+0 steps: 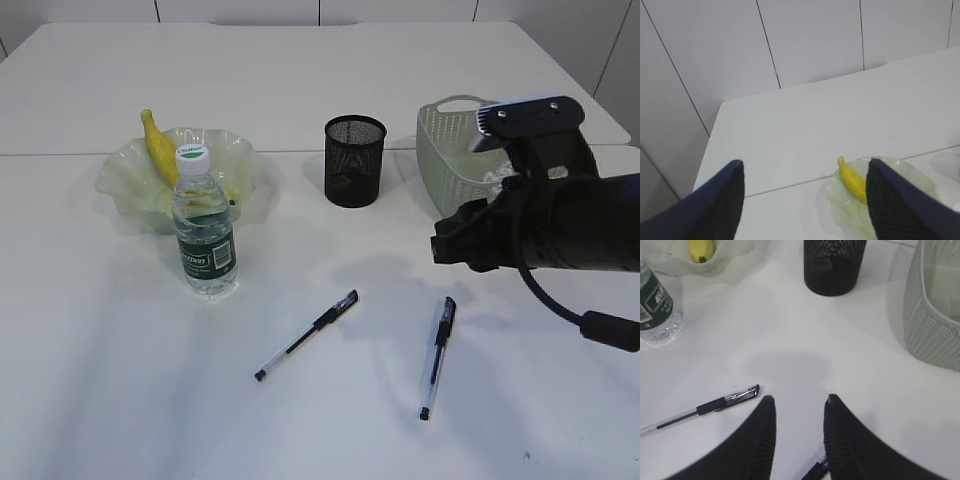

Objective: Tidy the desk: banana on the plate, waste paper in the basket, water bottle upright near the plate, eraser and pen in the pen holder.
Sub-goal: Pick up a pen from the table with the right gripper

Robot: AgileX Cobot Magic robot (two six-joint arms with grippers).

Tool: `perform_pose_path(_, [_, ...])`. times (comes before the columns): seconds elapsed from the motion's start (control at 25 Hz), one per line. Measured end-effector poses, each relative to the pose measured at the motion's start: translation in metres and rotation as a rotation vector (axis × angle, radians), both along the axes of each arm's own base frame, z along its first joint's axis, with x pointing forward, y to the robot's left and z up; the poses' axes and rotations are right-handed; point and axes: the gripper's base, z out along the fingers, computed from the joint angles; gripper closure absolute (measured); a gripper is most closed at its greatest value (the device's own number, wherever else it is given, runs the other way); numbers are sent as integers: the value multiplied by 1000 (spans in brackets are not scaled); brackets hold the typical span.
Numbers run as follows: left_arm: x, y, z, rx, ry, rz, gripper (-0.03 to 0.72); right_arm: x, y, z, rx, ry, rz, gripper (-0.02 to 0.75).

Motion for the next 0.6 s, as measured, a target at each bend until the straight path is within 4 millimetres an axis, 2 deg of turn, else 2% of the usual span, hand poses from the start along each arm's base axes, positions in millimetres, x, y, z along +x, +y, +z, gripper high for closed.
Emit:
perform_pose_path(0.32, [0,0,0,0,1,1,151,-8,-4,-9,101,184,-169,495])
perform_pose_path(0.6, [0,0,0,0,1,1,151,-15,-6,-16,141,315,-249,496])
